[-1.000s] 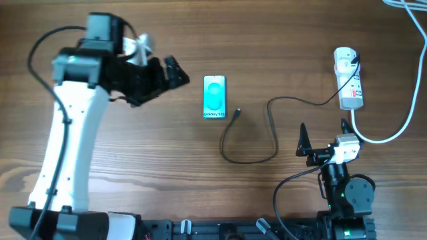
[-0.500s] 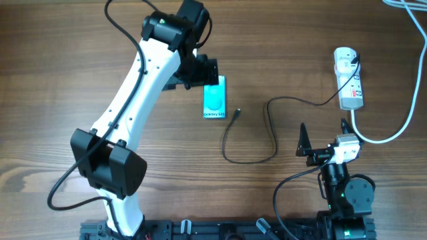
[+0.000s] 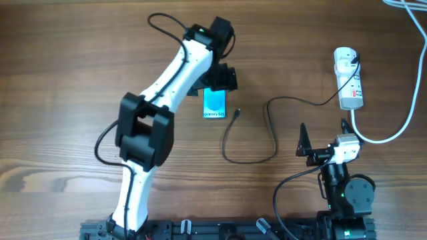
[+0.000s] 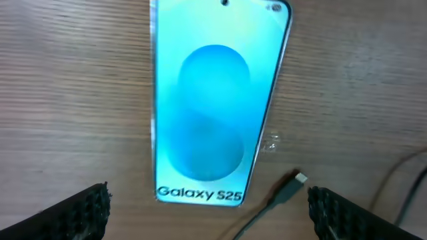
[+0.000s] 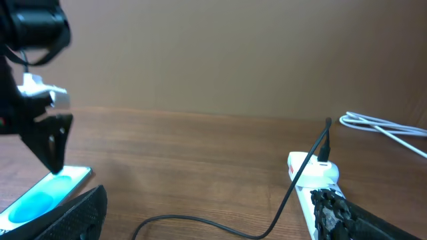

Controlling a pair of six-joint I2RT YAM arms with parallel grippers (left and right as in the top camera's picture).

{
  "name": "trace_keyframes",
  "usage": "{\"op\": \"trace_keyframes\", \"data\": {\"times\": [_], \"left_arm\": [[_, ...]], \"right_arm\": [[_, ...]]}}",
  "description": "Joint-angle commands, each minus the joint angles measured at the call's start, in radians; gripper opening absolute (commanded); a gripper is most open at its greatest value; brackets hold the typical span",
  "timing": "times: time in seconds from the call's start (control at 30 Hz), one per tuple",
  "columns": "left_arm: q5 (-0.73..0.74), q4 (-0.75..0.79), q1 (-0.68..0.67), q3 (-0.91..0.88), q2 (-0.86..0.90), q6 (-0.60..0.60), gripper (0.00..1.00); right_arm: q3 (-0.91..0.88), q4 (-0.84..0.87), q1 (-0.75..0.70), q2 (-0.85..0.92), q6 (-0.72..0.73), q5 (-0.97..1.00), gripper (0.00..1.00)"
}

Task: Plug charger to phone and switch on socket
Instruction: 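Lower the left gripper over the phone and close on it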

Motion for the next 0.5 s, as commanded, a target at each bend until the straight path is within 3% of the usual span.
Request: {"op": "trace_keyframes", "data": {"times": [0.0,0.47], "left_arm": [[-0.037,0.007,-0.011,0.011,0.056,-0.014,1.00],[-0.077,0.000,-0.012,0.010,0.070,0.013,1.00]], "right_arm": [[-0.001,0.002,0.004,-0.007,-0.012,-0.004,1.00],[-0.001,0.002,0.004,-0.007,-0.012,-0.004,1.00]]}}
